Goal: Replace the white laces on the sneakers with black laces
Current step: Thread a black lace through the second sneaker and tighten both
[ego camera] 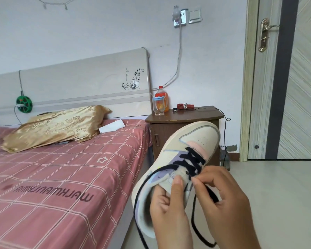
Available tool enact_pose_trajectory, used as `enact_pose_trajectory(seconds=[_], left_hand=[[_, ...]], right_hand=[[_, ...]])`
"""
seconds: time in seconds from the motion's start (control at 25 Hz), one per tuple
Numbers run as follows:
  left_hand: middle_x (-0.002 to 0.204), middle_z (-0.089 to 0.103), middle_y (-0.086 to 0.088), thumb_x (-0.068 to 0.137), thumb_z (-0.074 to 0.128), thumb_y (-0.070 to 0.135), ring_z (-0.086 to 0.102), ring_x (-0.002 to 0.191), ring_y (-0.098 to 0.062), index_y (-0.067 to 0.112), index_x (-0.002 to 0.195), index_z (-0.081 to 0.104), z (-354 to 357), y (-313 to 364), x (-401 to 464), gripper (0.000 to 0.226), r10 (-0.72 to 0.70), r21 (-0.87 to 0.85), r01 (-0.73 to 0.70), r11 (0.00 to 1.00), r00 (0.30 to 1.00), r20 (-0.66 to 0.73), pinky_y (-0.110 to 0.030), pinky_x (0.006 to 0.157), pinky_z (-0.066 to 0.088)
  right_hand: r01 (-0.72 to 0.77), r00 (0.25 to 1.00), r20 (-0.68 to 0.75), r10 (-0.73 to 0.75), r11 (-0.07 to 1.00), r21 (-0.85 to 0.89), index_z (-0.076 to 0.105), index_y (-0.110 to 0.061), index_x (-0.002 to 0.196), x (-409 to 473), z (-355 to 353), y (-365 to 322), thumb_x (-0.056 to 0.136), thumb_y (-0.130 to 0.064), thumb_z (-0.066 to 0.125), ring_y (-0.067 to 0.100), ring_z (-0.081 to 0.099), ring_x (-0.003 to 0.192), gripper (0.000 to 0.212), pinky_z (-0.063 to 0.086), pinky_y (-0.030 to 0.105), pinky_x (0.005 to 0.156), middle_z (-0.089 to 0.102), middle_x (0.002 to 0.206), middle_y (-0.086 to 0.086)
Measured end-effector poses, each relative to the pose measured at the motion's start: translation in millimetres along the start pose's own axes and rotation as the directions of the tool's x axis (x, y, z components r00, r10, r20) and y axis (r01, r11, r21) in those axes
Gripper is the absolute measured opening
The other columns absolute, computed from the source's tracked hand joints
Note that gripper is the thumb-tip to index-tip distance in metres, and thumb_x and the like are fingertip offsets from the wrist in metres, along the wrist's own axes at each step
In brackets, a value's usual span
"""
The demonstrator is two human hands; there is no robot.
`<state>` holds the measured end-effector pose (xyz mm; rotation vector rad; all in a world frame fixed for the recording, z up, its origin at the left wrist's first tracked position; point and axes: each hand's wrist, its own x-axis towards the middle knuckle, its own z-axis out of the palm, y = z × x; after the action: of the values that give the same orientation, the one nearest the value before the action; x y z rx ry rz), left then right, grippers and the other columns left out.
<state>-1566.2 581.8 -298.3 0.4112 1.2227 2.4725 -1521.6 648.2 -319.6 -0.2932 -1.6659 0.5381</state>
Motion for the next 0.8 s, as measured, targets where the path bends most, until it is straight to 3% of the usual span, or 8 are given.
enact_pose_trajectory(seconds=[0.16, 0.32, 0.4, 0.52, 0.64, 0.72, 0.8], left_hand=[[0.084, 0.074, -0.012, 0.09, 0.054, 0.002, 0.07, 0.081, -0.022, 0.003, 0.091, 0.068, -2, -3, 0, 0.015, -0.015, 0.027, 0.013, 1.0, 0.999, 0.042, -0.019, 0.069, 0.056], [0.084, 0.074, -0.012, 0.09, 0.051, -0.001, 0.071, 0.076, -0.015, -0.001, 0.093, 0.066, 4, -2, -8, 0.016, -0.032, 0.039, 0.028, 0.999, 0.993, 0.112, -0.019, 0.067, 0.057], [0.081, 0.074, -0.01, 0.089, 0.05, -0.003, 0.07, 0.073, -0.011, -0.001, 0.093, 0.066, 5, -2, -11, 0.016, -0.013, 0.051, 0.006, 0.999, 0.99, 0.143, -0.018, 0.064, 0.056], [0.076, 0.073, -0.01, 0.09, 0.05, -0.003, 0.068, 0.069, -0.01, -0.001, 0.09, 0.065, 0, -5, -8, 0.016, 0.018, 0.077, -0.032, 0.996, 0.985, 0.171, -0.017, 0.059, 0.054], [0.082, 0.072, -0.016, 0.09, 0.056, -0.002, 0.067, 0.077, -0.018, -0.001, 0.092, 0.065, -5, -8, -6, 0.009, 0.064, 0.124, -0.09, 0.988, 0.977, 0.204, -0.026, 0.069, 0.058], [0.086, 0.071, -0.019, 0.084, 0.063, 0.005, 0.067, 0.081, -0.021, 0.0, 0.093, 0.065, -7, -9, -5, 0.01, 0.092, 0.157, -0.135, 0.978, 0.963, 0.253, -0.033, 0.077, 0.058], [0.087, 0.071, -0.018, 0.086, 0.06, 0.007, 0.067, 0.082, -0.022, 0.0, 0.092, 0.065, -9, -12, -3, 0.01, 0.078, 0.187, -0.139, 0.972, 0.951, 0.299, -0.036, 0.078, 0.058]], right_hand=[[0.117, 0.993, 0.031, -0.115, 0.99, -0.076, 0.064, -0.011, 0.071, -1, -11, 9, 0.083, -0.024, 0.054, 0.003, 0.055, 0.081, 0.02, 0.039, 0.007, 0.075, 0.053, 0.086, -0.013], [0.099, 0.985, -0.13, -0.115, 0.987, -0.123, 0.064, -0.008, 0.07, -8, -5, 7, 0.085, -0.021, 0.055, 0.009, 0.055, 0.081, 0.021, 0.043, 0.017, 0.073, 0.054, 0.086, -0.008], [0.138, 0.977, -0.141, -0.157, 0.981, -0.133, 0.066, -0.008, 0.071, -9, -4, 9, 0.085, -0.019, 0.056, 0.01, 0.055, 0.081, 0.021, 0.044, 0.025, 0.071, 0.055, 0.089, -0.01], [0.236, 0.971, -0.008, -0.239, 0.961, -0.147, 0.07, -0.011, 0.073, -2, -14, 15, 0.084, -0.023, 0.059, 0.009, 0.053, 0.085, 0.019, 0.044, 0.028, 0.072, 0.057, 0.089, -0.011], [0.218, 0.974, 0.099, -0.206, 0.965, -0.143, 0.067, -0.019, 0.07, 7, -27, 16, 0.079, -0.033, 0.061, 0.01, 0.051, 0.094, 0.017, 0.04, 0.023, 0.082, 0.054, 0.086, -0.017], [0.17, 0.98, 0.135, -0.147, 0.97, -0.176, 0.061, -0.027, 0.077, 12, -33, 16, 0.074, -0.039, 0.06, 0.013, 0.05, 0.098, 0.013, 0.037, 0.024, 0.083, 0.051, 0.09, -0.018], [0.202, 0.973, 0.165, -0.16, 0.94, -0.277, 0.059, -0.034, 0.089, 15, -35, 18, 0.07, -0.043, 0.059, 0.012, 0.047, 0.097, 0.021, 0.034, 0.028, 0.078, 0.051, 0.093, -0.018]])
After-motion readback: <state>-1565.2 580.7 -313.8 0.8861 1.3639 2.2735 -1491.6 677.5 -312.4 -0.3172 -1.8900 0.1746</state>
